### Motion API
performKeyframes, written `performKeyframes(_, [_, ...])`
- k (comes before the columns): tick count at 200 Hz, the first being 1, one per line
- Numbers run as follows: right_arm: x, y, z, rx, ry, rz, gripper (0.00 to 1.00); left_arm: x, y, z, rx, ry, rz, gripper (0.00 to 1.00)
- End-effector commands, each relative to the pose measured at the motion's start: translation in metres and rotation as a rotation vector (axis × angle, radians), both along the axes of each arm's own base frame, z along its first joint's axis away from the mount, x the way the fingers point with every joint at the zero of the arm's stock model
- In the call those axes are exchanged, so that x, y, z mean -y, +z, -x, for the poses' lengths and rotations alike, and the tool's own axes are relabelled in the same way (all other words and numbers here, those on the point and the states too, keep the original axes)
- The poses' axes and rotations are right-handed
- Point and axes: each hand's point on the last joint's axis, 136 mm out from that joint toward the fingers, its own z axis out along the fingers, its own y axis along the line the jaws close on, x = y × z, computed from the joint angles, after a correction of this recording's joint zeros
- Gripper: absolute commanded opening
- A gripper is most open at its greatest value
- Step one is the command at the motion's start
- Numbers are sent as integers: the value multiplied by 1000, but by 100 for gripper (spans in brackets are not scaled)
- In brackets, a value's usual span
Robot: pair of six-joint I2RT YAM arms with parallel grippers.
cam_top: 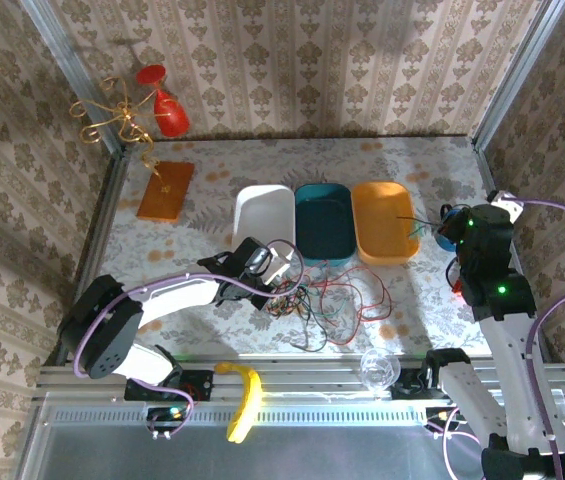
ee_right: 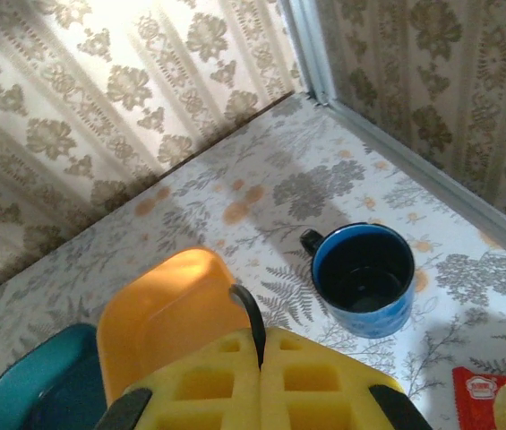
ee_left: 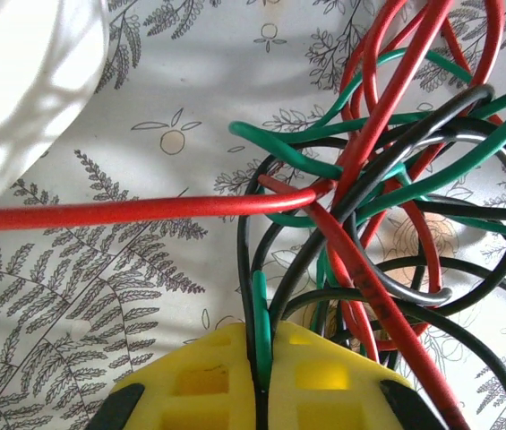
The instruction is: Untangle the cables
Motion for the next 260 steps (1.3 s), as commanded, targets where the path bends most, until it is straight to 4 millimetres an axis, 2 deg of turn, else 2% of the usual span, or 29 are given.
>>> performKeyframes(1, [-18, 26, -7, 79, 121, 3, 3, 11, 32, -14, 76, 22, 74, 15])
performKeyframes(10, [-32, 34, -11, 105, 205, -4, 3, 13, 41, -18, 102, 28, 95, 36])
performKeyframes(16, [-43, 38, -14, 121, 266, -13, 3, 15, 48, -22, 121, 35, 109, 54])
performKeyframes(23, [-60, 44, -17, 140, 360, -31, 4, 17, 56, -25, 142, 39, 126, 64])
performKeyframes(45, [-104, 53, -19, 151, 599, -103, 4, 22, 81, -34, 204, 42, 172, 81])
performKeyframes(63, [-130, 57, -16, 137, 721, -144, 4, 27, 99, -39, 244, 38, 210, 91])
performKeyframes(83, [-153, 60, -8, 120, 821, -166, 4, 34, 115, -41, 271, 15, 248, 94])
performKeyframes(124, [-188, 57, 9, 86, 961, -204, 4, 49, 134, -38, 272, -45, 308, 96])
performKeyframes(165, [-239, 40, 26, 3, 1204, -398, 5, 61, 131, -31, 248, -83, 343, 97])
performKeyframes(190, [-266, 21, 32, -44, 1277, -456, 5, 75, 126, -25, 192, -115, 381, 95])
performKeyframes(215, [-275, 6, 28, -72, 1268, -480, 4, 86, 120, -20, 144, -159, 397, 93])
performKeyframes(260, [-278, -3, 20, -67, 1255, -504, 3, 93, 105, -21, 122, -205, 364, 92])
